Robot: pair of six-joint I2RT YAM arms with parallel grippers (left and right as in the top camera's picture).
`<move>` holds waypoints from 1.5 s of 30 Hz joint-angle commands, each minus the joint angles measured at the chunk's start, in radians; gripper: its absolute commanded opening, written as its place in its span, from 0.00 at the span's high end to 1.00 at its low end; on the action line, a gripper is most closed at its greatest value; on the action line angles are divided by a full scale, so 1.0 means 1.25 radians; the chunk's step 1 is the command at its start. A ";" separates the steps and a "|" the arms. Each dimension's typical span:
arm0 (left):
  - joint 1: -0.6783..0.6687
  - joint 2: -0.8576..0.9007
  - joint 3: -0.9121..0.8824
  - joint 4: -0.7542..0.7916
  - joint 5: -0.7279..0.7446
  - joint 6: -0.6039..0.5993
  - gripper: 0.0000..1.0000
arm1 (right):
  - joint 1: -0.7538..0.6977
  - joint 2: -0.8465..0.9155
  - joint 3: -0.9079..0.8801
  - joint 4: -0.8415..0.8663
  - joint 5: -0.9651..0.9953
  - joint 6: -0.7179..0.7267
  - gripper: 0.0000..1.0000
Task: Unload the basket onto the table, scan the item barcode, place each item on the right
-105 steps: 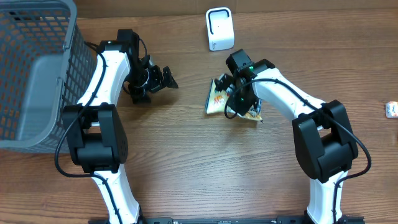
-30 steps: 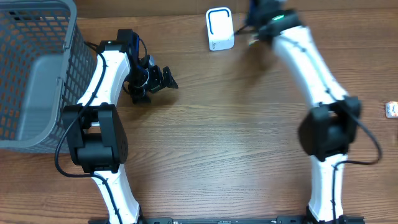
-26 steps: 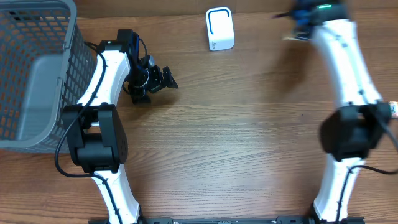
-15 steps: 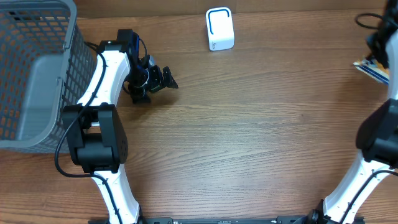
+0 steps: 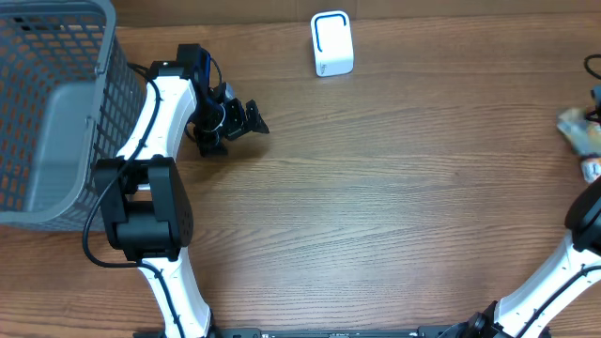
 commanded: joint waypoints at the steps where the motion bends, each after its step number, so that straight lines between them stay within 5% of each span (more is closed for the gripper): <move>1: 0.000 -0.006 0.010 0.003 -0.002 0.015 0.00 | -0.015 -0.032 0.014 -0.013 -0.014 -0.001 0.17; 10: 0.000 -0.006 0.010 0.003 -0.002 0.015 0.00 | -0.050 -0.173 0.109 -0.182 -0.017 0.000 0.00; 25: 0.000 -0.006 0.010 0.003 -0.002 0.015 0.00 | -0.013 -0.573 0.108 -0.533 -0.205 -0.059 0.00; 37: 0.000 -0.006 0.010 0.003 -0.002 0.015 0.00 | 0.310 -0.735 -0.005 -0.729 -0.209 -0.057 0.00; 45: 0.000 -0.006 0.010 0.003 -0.002 0.015 0.00 | 0.543 -0.755 -0.050 -0.797 -0.375 -0.098 0.00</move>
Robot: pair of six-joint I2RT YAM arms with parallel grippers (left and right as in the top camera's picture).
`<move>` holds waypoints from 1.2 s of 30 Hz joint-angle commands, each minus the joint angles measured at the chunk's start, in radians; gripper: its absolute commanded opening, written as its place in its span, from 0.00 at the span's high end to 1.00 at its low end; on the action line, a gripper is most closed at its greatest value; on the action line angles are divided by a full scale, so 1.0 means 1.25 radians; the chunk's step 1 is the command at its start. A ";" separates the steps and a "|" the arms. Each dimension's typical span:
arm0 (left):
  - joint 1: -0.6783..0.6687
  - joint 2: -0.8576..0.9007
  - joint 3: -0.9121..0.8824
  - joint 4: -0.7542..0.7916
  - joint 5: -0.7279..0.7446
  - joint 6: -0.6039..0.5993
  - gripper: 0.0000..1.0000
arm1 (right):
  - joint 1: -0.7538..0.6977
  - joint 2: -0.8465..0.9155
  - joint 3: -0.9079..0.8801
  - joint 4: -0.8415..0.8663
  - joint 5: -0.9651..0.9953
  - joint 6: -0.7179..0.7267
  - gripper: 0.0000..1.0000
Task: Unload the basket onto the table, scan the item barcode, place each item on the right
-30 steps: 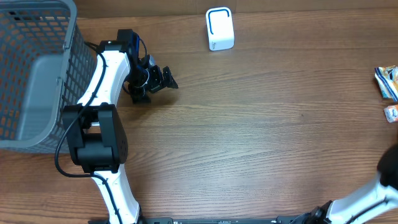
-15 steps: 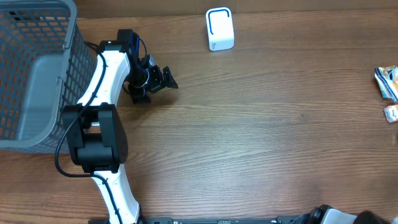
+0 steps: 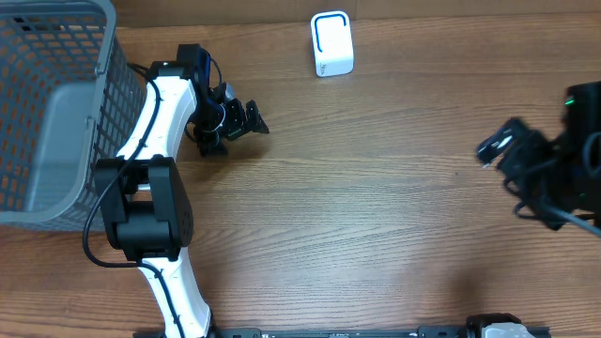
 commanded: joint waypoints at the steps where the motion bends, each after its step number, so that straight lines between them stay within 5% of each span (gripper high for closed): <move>1: 0.000 -0.006 0.010 0.003 -0.002 0.015 0.00 | 0.066 -0.004 -0.017 0.002 -0.090 -0.034 0.00; 36: 0.000 -0.006 0.010 0.003 -0.002 0.015 0.00 | 0.090 -0.050 -0.019 0.002 -0.038 -0.101 0.00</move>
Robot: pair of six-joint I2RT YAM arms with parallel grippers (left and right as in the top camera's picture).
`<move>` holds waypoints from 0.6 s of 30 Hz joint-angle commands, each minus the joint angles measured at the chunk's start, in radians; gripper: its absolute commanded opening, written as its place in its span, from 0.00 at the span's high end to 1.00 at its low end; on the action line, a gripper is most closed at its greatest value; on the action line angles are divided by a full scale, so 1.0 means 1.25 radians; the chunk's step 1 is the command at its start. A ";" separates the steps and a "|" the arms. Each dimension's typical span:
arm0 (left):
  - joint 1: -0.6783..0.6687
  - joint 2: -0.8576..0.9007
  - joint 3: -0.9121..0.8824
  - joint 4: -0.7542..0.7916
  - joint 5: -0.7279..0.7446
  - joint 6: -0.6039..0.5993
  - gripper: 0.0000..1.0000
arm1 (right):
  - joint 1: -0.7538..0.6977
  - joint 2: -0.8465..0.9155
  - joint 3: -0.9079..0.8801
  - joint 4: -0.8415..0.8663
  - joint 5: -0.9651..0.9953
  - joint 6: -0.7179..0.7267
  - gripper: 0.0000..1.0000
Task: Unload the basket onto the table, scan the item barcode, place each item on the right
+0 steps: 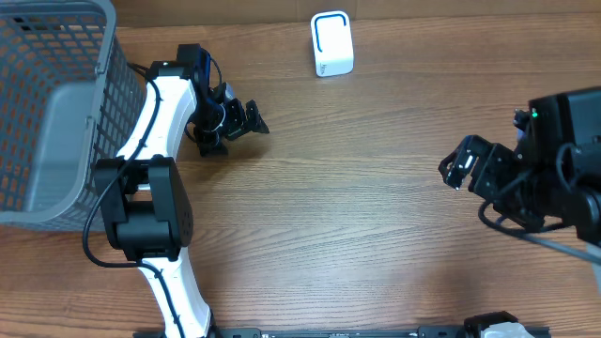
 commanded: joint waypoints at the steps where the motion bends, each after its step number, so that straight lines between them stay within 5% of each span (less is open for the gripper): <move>1: 0.000 -0.006 0.010 0.003 -0.002 0.015 0.00 | 0.005 -0.030 -0.004 0.002 0.013 -0.009 0.00; 8: 0.000 -0.006 0.010 0.003 -0.002 0.015 0.00 | 0.002 -0.103 -0.092 0.090 0.022 -0.063 0.00; 18: 0.000 -0.006 0.010 0.003 -0.002 0.015 0.00 | 0.002 -0.487 -0.486 0.464 0.024 -0.172 0.00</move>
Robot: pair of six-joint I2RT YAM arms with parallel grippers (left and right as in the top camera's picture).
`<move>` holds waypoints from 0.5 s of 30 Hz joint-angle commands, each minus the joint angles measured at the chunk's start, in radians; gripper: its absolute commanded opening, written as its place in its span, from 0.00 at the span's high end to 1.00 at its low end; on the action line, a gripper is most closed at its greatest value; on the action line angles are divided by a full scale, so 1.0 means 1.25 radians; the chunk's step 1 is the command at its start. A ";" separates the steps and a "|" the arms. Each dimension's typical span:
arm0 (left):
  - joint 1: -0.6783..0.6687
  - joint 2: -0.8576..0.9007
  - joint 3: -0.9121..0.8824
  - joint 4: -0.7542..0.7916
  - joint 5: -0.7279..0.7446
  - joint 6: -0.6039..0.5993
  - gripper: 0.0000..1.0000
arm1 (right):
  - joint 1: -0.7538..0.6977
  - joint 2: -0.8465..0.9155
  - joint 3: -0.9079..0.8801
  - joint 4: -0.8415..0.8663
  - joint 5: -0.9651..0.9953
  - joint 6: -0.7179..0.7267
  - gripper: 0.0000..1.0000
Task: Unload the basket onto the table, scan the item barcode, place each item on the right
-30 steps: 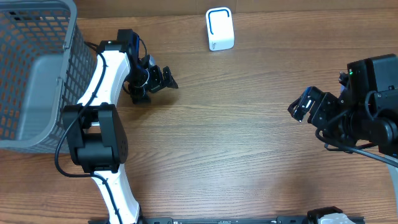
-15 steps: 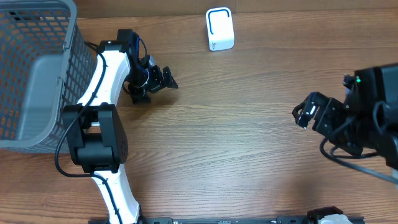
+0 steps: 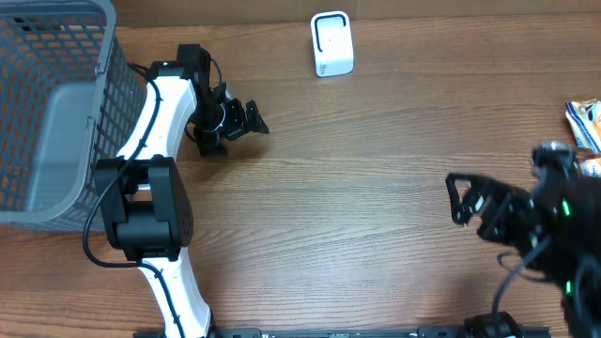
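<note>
The white barcode scanner (image 3: 331,43) with a blue-outlined window stands at the back of the table. A colourful packet (image 3: 584,119) lies at the far right edge, partly cut off by the frame. My right gripper (image 3: 459,199) hovers over bare wood left of the packet; its fingers stand apart with table showing between them, so it is open and holds nothing. My left gripper (image 3: 250,118) rests on the table beside the basket, far left of the scanner, fingers spread and empty.
A grey mesh basket (image 3: 56,103) fills the back left corner, right beside the left arm. A second small item (image 3: 592,167) peeks in at the right edge behind the right arm. Bare wood lies between the two grippers.
My right arm has dropped lower in the view and its gripper has shifted slightly toward the front. The packet at the right edge shows again. The left arm has not moved.
At first my right arm sat low at the right edge, with the packets visible there. Then its gripper reached over the right side of the table and further left, covering the packets. Now it sits nearer the front, empty. The left arm stayed still throughout.
</note>
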 commanded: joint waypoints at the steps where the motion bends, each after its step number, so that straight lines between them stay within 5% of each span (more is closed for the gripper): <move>1: 0.000 -0.006 0.010 0.002 -0.002 0.015 0.00 | 0.002 -0.139 -0.127 0.085 0.010 -0.085 0.00; 15: 0.000 -0.006 0.010 0.002 -0.002 0.015 0.00 | -0.022 -0.486 -0.555 0.454 0.063 -0.164 0.00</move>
